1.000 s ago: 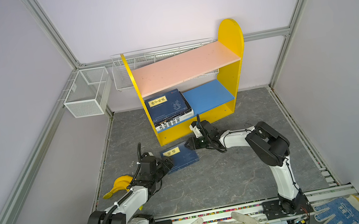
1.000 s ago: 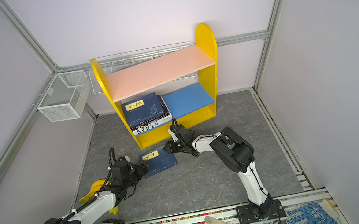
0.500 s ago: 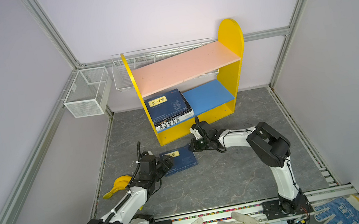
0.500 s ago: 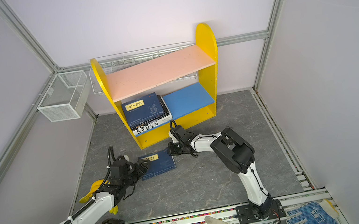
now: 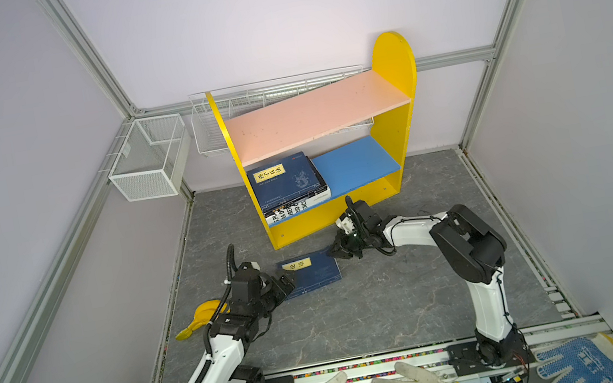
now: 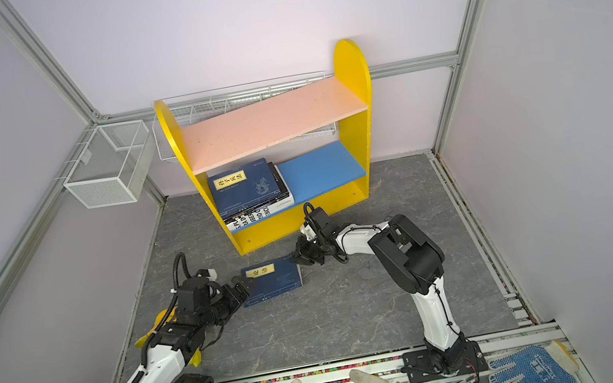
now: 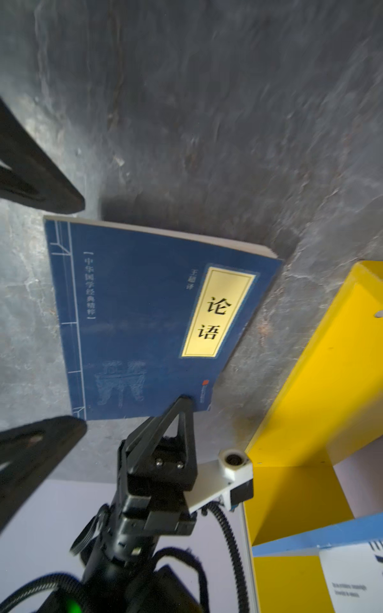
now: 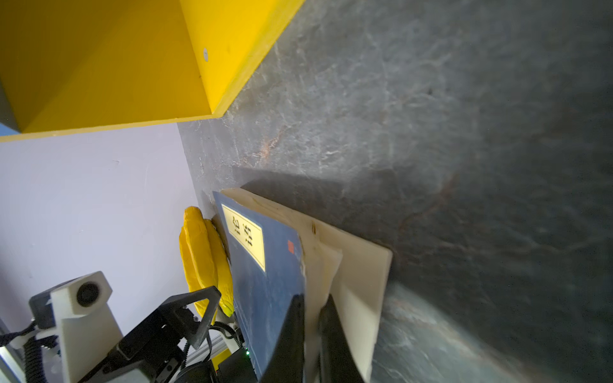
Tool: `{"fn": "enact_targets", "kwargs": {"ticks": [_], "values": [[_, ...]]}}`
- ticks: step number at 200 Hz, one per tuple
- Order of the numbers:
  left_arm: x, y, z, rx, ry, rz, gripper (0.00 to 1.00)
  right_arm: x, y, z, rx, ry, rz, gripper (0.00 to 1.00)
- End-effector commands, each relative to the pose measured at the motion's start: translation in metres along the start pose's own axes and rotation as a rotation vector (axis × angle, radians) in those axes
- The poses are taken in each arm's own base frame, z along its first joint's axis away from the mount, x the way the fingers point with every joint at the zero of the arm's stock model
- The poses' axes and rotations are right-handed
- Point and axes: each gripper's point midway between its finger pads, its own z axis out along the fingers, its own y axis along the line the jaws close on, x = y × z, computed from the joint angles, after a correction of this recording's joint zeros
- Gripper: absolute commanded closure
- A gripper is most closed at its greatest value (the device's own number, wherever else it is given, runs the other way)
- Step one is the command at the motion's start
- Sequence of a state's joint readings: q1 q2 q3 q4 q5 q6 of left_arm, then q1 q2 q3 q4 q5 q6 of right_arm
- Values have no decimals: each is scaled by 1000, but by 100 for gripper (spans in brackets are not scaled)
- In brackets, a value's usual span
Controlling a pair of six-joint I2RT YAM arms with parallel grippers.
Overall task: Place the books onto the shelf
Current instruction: 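Grasp the last blue book edges with both grippers and tilt it up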
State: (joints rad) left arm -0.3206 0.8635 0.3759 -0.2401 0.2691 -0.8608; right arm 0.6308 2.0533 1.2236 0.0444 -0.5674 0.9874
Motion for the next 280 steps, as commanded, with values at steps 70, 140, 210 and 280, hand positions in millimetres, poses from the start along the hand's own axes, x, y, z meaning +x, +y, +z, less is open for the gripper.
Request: {"fn": "enact_targets", "kwargs": {"ticks": [70, 140, 210, 280], "values": [[32, 16, 21, 46, 119, -172, 5, 18, -38, 15, 26, 140, 147, 93], [21, 14, 29, 63, 72, -174, 4, 11, -45, 12, 17, 138, 121, 93], [-3, -15, 53, 159, 55, -157, 18, 13, -34, 15, -39, 149, -16, 93], [-19, -30, 39, 228, -42, -125, 30, 2, -16, 17, -164, 97, -144, 93]]}}
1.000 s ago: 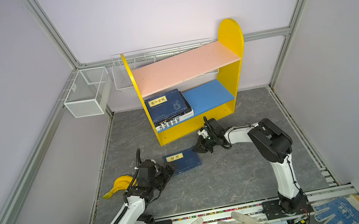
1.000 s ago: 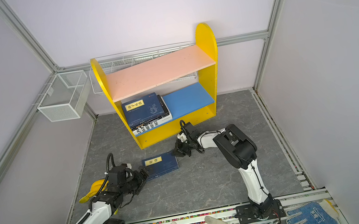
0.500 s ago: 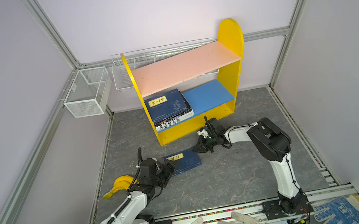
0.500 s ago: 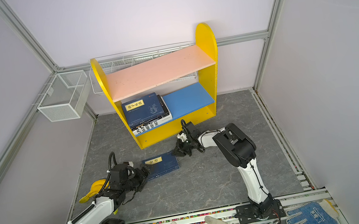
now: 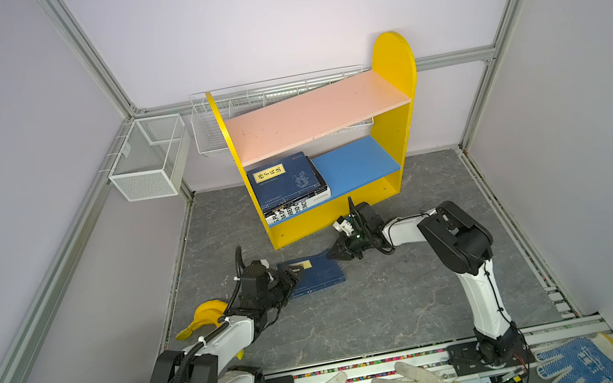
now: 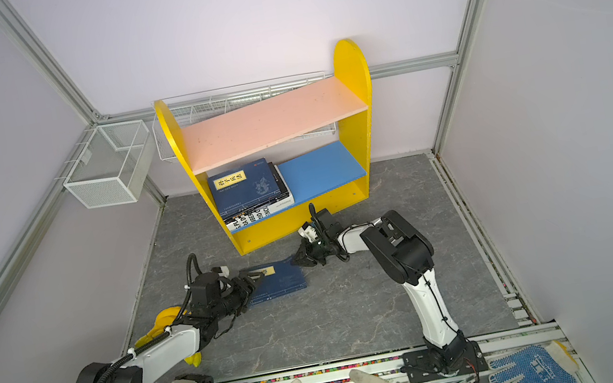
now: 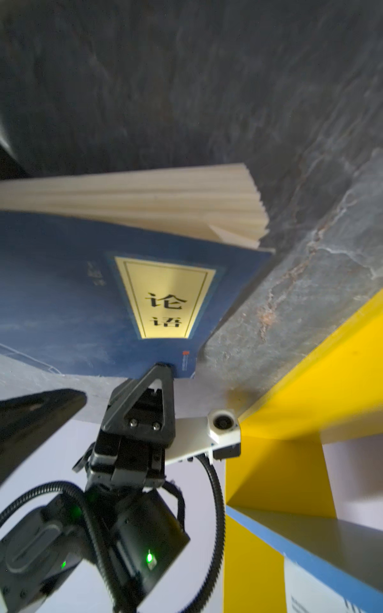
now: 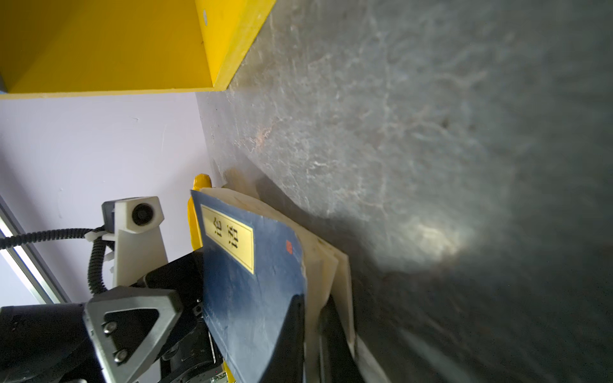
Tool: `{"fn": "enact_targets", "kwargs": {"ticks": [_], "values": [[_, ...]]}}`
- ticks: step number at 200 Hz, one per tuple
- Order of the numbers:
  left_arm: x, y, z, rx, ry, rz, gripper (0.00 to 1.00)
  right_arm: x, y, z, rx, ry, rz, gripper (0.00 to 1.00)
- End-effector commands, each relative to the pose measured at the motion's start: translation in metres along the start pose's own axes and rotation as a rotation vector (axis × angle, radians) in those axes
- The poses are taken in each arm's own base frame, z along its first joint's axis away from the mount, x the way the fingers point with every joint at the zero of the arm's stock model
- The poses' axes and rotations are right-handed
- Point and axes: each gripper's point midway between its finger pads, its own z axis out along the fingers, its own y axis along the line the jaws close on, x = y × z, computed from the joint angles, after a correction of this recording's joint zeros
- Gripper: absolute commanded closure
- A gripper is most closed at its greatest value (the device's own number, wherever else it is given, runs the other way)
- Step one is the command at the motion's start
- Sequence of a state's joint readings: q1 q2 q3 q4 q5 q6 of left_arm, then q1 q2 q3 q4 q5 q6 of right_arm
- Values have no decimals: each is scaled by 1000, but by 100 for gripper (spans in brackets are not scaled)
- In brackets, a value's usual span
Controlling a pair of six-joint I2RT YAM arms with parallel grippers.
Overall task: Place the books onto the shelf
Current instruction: 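Grasp the last blue book edges with both grippers and tilt it up, then lift the blue book upright with both grippers toward the blue shelf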
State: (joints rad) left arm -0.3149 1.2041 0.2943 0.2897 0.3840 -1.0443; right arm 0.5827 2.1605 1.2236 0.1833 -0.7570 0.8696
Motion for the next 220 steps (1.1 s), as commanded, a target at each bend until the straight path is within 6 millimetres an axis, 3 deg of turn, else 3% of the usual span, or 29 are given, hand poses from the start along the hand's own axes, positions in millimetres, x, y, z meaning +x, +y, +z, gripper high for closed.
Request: {"fn": "enact_targets", "kwargs": {"ticks": [1, 38, 77, 129, 149, 164, 190, 220], "values": [[-13, -25, -9, 87, -70, 34, 30, 5, -5, 5, -32, -2, -36, 93], [-16, -26, -18, 75, -104, 46, 44, -1, 21, -5, -150, -76, -113, 93], [-13, -24, -22, 67, -94, 52, 61, -9, 45, -14, -283, -161, -125, 85], [-9, -32, -28, 62, -64, 109, 81, -19, 57, -25, -346, -238, -107, 68], [-11, -38, -32, 68, -71, 135, 93, -16, 55, -28, -287, -230, -117, 53], [-13, -49, -36, 92, -76, 161, 98, -14, 53, -35, -232, -232, -117, 43], [-16, -78, -53, 156, -89, 230, 100, -11, 40, -51, -90, -251, -100, 38], [-21, -115, -79, 220, -119, 304, 100, 0, 61, -71, -132, -243, -123, 21]]}}
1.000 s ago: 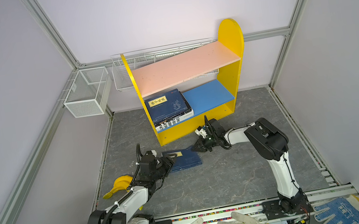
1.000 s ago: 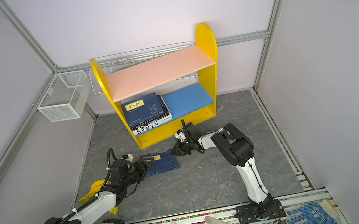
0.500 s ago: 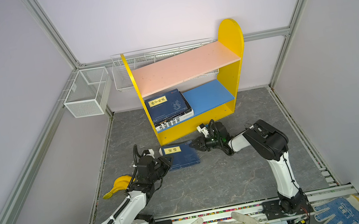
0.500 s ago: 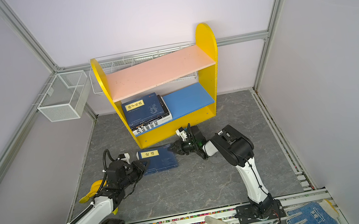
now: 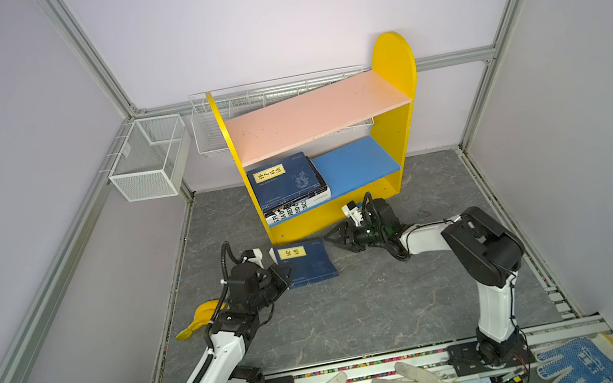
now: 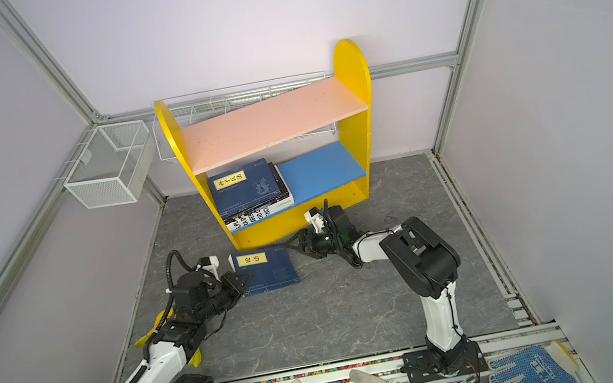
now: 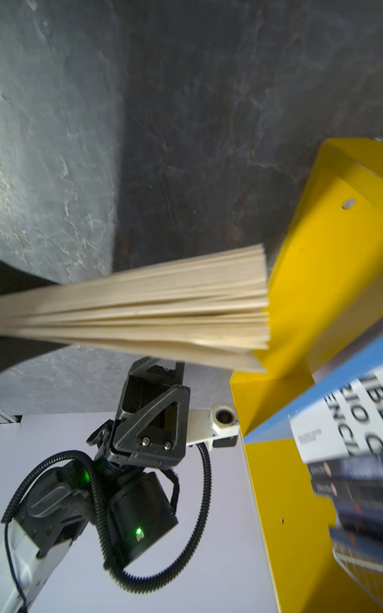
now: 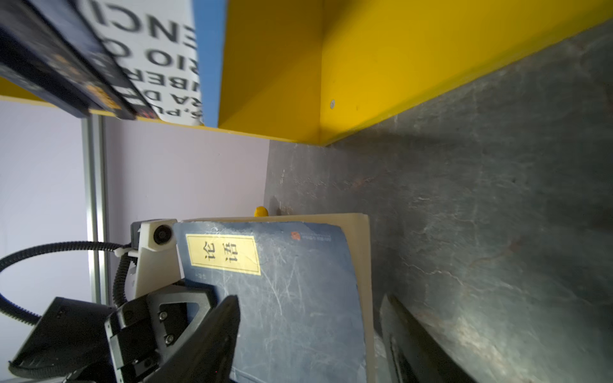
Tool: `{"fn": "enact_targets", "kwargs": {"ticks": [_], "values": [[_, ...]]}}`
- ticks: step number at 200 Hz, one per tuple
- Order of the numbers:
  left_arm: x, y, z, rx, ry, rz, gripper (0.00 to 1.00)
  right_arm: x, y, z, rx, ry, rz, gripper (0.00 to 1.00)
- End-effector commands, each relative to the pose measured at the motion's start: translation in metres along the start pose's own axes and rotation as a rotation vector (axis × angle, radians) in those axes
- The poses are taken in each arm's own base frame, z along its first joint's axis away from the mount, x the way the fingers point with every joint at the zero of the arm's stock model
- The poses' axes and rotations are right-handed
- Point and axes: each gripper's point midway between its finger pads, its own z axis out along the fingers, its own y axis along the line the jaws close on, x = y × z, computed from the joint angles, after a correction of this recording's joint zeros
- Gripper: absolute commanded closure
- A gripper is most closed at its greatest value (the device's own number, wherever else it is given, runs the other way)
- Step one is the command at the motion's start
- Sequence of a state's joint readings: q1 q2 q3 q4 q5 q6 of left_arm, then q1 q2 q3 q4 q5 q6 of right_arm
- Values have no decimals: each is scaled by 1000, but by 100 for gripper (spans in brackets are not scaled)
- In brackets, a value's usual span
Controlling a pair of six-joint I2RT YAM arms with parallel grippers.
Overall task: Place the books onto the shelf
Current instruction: 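Lift the blue book upright with both grippers toward the blue shelf, then insert the upright blue book onto the shelf beside the shelved books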
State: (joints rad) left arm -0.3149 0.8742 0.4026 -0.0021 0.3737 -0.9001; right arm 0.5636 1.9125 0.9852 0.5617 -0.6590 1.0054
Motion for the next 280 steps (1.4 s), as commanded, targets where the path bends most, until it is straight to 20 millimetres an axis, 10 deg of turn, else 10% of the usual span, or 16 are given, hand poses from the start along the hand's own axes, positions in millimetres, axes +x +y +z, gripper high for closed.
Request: {"fn": "enact_targets", "kwargs": {"ticks": [1, 91, 234, 280], "values": [[-21, -52, -21, 114, -42, 108, 100, 10, 2, -16, 27, 18, 3, 21], [-55, -150, -74, 392, -45, 268, 100, 30, 125, -47, -262, 23, -147, 18], [-76, -179, -75, 490, -87, 360, 100, 48, 162, -70, -286, 22, -244, 90], [-72, -167, -68, 472, -74, 321, 30, 25, 178, -84, -310, -33, -273, 92]]}}
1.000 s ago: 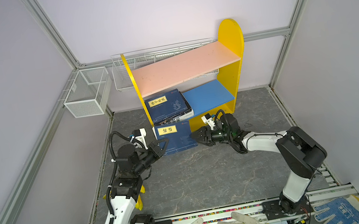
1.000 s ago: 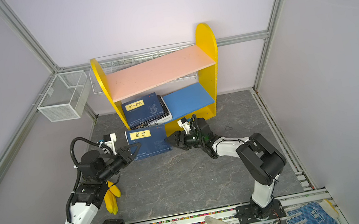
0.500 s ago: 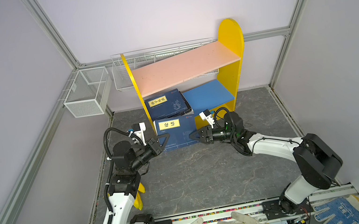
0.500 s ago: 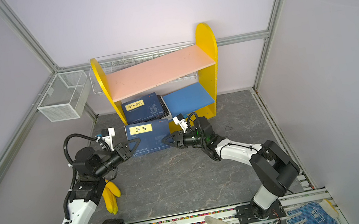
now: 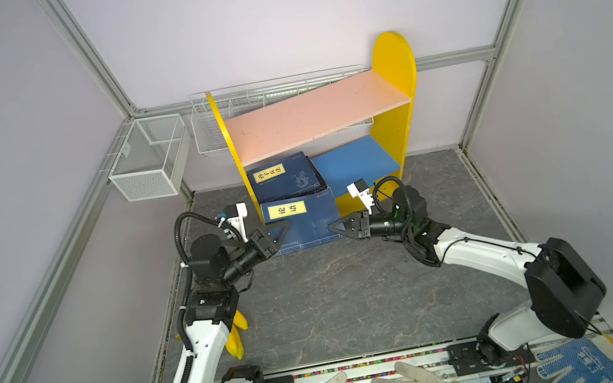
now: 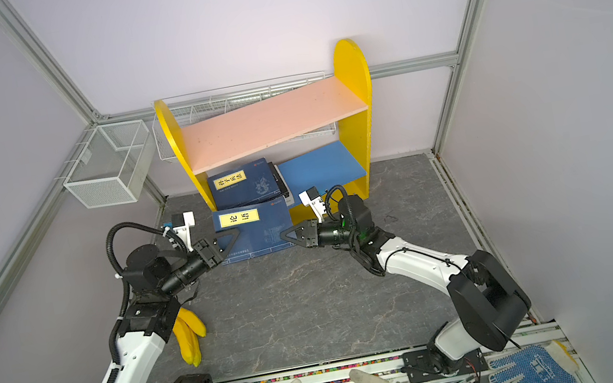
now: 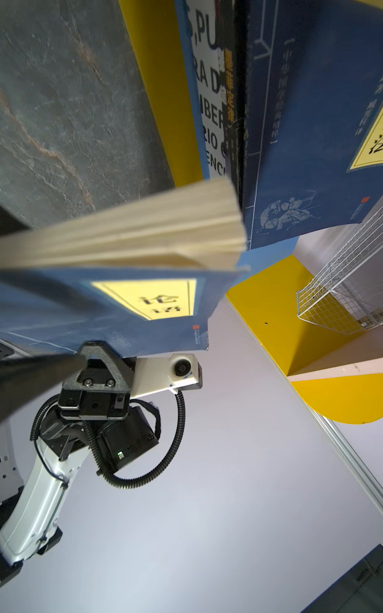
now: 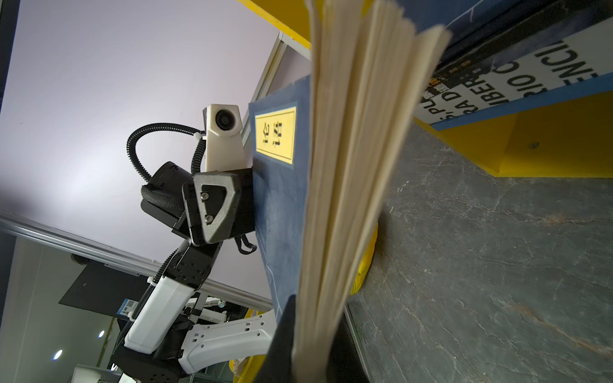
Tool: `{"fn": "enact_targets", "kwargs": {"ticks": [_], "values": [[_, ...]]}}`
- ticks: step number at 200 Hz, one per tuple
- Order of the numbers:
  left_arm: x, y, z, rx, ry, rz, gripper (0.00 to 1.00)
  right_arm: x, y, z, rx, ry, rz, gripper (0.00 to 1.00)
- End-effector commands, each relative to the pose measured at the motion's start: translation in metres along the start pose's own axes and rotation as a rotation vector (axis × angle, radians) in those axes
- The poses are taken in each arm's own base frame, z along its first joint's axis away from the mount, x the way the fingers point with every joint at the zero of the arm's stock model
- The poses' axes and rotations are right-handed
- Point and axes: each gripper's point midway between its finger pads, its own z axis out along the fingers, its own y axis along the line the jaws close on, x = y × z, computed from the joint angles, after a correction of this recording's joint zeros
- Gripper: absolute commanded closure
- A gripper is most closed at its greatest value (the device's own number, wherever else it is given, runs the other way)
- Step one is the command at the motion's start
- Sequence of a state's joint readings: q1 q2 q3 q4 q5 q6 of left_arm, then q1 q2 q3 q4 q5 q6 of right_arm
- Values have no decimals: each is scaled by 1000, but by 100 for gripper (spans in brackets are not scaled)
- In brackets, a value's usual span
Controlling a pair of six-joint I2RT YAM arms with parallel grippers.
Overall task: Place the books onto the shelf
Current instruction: 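Insert the upright blue book onto the shelf beside the shelved books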
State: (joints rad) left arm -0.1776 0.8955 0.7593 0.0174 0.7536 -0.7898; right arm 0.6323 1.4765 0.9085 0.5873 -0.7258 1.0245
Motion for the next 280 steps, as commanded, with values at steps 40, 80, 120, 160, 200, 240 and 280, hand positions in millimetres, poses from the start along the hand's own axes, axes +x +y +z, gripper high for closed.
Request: {"fn": "enact_targets", "kwargs": {"ticks": [40, 80, 120, 160, 200, 240, 280], "values": [[7, -5, -3, 95, -35, -31, 18, -29, 22, -4, -27, -6, -62, 93], [12, -5, -8, 107, -49, -58, 35, -34, 20, 0, -32, 1, -64, 92], [7, -3, -7, 102, -71, -76, 73, -35, 16, 6, -35, 17, -62, 92], [-5, -7, -1, 140, -105, -78, 100, -40, 9, 10, -26, 14, -44, 76], [-22, -18, 1, 149, -133, -32, 100, -45, 1, 3, -8, -28, -8, 52], [-33, -21, 7, 157, -140, -27, 100, -45, 4, -1, 10, -43, -20, 63], [-38, -25, 8, 166, -151, -21, 100, -48, -2, -5, 44, -67, -20, 69]]}}
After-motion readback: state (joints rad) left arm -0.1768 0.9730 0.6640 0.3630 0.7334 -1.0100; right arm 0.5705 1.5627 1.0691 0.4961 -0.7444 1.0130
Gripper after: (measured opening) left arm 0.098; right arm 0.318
